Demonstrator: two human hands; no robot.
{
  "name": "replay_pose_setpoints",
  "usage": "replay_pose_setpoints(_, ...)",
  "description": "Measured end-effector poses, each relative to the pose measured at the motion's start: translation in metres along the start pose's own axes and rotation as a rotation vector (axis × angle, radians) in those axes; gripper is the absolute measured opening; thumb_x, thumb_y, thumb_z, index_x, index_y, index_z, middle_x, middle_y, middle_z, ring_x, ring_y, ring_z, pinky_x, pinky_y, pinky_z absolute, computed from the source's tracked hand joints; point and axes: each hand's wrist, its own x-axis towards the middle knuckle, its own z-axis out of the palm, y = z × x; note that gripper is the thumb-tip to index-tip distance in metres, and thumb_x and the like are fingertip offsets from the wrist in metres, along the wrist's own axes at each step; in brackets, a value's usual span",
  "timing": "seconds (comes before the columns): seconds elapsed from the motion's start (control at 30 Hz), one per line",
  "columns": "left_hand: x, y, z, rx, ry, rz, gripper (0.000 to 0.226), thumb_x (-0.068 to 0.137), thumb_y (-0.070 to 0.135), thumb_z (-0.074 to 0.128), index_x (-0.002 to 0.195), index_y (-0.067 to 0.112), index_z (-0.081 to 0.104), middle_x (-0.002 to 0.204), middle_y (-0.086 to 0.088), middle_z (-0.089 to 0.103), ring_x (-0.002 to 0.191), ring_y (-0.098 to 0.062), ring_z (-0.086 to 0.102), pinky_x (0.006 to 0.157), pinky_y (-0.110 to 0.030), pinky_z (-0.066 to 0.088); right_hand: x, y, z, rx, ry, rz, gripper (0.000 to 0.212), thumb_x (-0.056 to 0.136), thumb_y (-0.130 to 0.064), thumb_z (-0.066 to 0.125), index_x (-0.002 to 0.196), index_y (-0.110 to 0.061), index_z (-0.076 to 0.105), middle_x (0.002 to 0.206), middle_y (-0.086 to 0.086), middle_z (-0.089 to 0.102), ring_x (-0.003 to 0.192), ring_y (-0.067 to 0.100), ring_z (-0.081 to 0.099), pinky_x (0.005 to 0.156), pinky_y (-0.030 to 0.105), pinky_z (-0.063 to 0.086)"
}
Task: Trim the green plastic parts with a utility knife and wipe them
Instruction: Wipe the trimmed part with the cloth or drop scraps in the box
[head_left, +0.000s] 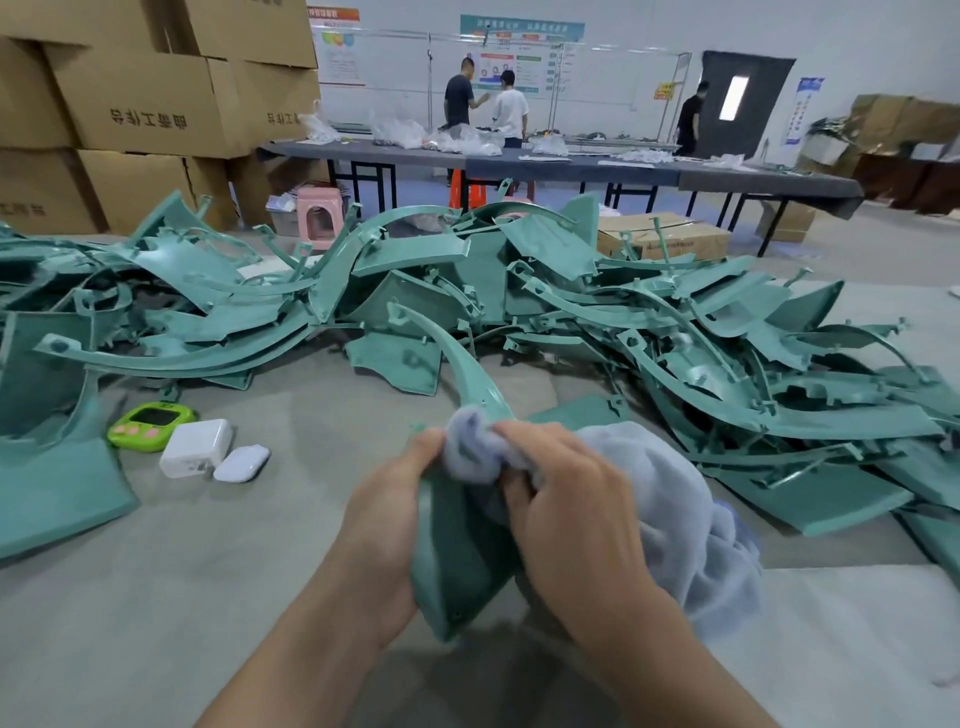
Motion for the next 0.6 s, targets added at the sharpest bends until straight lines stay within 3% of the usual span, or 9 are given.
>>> replay_pose_setpoints(0.03,-0.002,0.001,0.001,0.072,-0.021,0.005,0.047,0.078,0.035,0.068,0.107,-0.001,0.075,0.106,-0.030,0.072,0.095,-0.042,0.072,0.086,-0.048,0.060,0.003,0.004,-0.001,-0.018,0.045,0.069,0.021,0.097,-0.016,0.064,0.112,-0.029,0.071,0.096,-0.011,0.071,0.082,0.012,0.063,0.074,0.031,0.053)
replay_pose_setpoints(0.1,-0.005,0.003,-0.003,0.180,-0.068,0.055,0.052,0.059,0.019,0.077,0.104,-0.006,0.071,0.100,-0.030,0.072,0.082,-0.041,0.072,0.069,-0.040,0.061,0.007,0.010,-0.002,-0.036,0.122,0.149,0.014,0.099,-0.024,0.060,0.109,-0.030,0.067,0.089,-0.012,0.066,0.076,0.012,0.059,0.068,0.032,0.051)
replay_pose_setpoints(0.17,-0.005,0.005,-0.004,0.203,-0.112,0.084,0.045,0.049,0.001,0.061,0.091,-0.015,0.058,0.079,-0.027,0.059,0.064,-0.036,0.059,0.055,-0.034,0.052,0.013,0.012,-0.003,-0.047,0.182,0.168,0.013,0.098,-0.027,0.054,0.106,-0.031,0.064,0.086,-0.013,0.064,0.070,0.009,0.055,0.060,0.028,0.046)
replay_pose_setpoints(0.23,-0.004,0.005,-0.008,0.207,-0.124,0.084,0.039,0.044,-0.001,0.051,0.081,-0.011,0.056,0.075,-0.019,0.048,0.060,-0.030,0.048,0.051,-0.028,0.042,0.020,0.016,-0.004,-0.106,0.219,0.203,0.011,0.095,-0.024,0.053,0.099,-0.029,0.062,0.082,-0.011,0.059,0.063,0.008,0.048,0.053,0.021,0.035)
replay_pose_setpoints(0.3,-0.003,0.007,-0.012,0.205,-0.099,0.080,0.042,0.042,-0.001,0.050,0.082,-0.015,0.053,0.074,-0.017,0.049,0.059,-0.029,0.049,0.051,-0.027,0.041,0.028,0.025,-0.007,-0.132,0.223,0.273,0.015,0.093,-0.016,0.057,0.097,-0.029,0.063,0.080,-0.010,0.055,0.063,0.005,0.047,0.053,0.014,0.030)
replay_pose_setpoints(0.37,0.001,0.007,-0.016,0.197,-0.057,0.096,0.046,0.047,-0.001,0.053,0.090,-0.019,0.053,0.076,-0.020,0.057,0.060,-0.031,0.056,0.052,-0.029,0.046,0.027,0.028,-0.011,-0.037,0.249,0.256,0.029,0.093,-0.010,0.061,0.111,-0.032,0.065,0.085,-0.012,0.056,0.070,0.004,0.053,0.057,0.015,0.040)
replay_pose_setpoints(0.43,0.006,0.007,-0.016,0.153,0.012,0.122,0.032,0.062,-0.006,0.054,0.091,-0.016,0.063,0.083,-0.024,0.068,0.064,-0.034,0.066,0.055,-0.032,0.054,0.019,0.023,-0.010,0.024,0.212,0.068,0.039,0.093,-0.008,0.062,0.123,-0.033,0.063,0.092,-0.013,0.062,0.074,0.007,0.058,0.062,0.022,0.051)
replay_pose_setpoints(0.5,0.009,0.005,-0.019,0.107,0.097,0.131,0.023,0.077,-0.006,0.053,0.085,-0.006,0.075,0.091,-0.024,0.074,0.069,-0.035,0.072,0.057,-0.033,0.058,0.010,0.016,-0.004,-0.061,0.071,-0.142,0.044,0.088,-0.004,0.067,0.121,-0.034,0.066,0.093,-0.012,0.065,0.072,0.013,0.061,0.058,0.037,0.055)
replay_pose_setpoints(0.6,0.011,0.005,-0.025,0.011,0.158,0.036,0.030,0.088,0.015,0.056,0.079,0.008,0.083,0.092,-0.018,0.078,0.070,-0.032,0.076,0.061,-0.034,0.056,0.008,0.010,0.001,-0.239,-0.155,-0.178,0.043,0.081,-0.005,0.071,0.109,-0.037,0.073,0.088,-0.010,0.063,0.069,0.019,0.059,0.055,0.037,0.049)
